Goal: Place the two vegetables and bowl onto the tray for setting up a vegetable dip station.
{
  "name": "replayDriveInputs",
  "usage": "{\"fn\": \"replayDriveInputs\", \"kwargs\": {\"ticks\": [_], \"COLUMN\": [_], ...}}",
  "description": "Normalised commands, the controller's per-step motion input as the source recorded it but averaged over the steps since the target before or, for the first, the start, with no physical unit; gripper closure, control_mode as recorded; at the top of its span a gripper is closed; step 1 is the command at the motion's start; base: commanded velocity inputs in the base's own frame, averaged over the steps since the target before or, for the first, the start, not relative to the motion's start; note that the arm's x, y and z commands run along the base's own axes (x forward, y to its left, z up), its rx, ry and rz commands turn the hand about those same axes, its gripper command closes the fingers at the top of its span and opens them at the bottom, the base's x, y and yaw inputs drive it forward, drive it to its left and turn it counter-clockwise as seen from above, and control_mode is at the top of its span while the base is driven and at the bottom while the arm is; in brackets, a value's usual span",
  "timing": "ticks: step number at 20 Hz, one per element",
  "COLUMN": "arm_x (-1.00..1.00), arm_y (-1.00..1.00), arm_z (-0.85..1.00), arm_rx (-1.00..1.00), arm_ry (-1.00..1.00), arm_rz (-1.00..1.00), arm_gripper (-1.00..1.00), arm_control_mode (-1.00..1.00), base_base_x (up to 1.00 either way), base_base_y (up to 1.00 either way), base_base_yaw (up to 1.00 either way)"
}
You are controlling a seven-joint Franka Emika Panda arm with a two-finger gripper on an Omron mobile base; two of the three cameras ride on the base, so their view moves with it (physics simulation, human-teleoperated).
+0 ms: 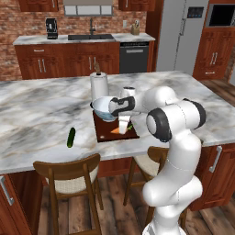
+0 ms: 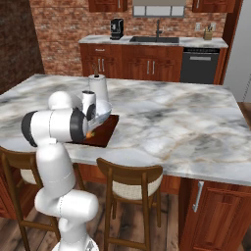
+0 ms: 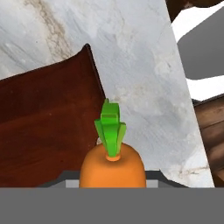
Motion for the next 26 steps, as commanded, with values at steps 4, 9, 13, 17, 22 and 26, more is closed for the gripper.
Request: {"fn": "replayDriveInputs", "kwargs": {"ticks": [4, 9, 13, 17, 22, 26], "arm_x": [0.14, 0.14, 0.14, 0.14, 0.14, 0.13], "arm_y": [0.18, 0.16, 0.16, 0.16, 0.11, 0.08], "arm_z": [-0.14, -0.11, -0.13, -0.14, -0.12, -0.12], "arm_rx": [0.0, 0.0, 0.0, 0.0, 0.0, 0.0], "arm_ry": [-0.07, -0.07, -0.03, -0.02, 0.0, 0.0], "arm_rz": [0.0, 0.0, 0.01, 0.02, 0.04, 0.05], "arm_gripper": [1.0, 1.0, 1.0, 1.0, 1.0, 1.0], "arm_control_mode": [-1.0, -1.0, -1.0, -1.0, -1.0, -1.0], "base_base_x": [0.0, 0.0, 0.0, 0.0, 0.0, 0.0], "base_base_y": [0.0, 0.0, 0.0, 0.0, 0.0, 0.0], "base_base_yaw": [0.0, 0.0, 0.0, 0.0, 0.0, 0.0]}}
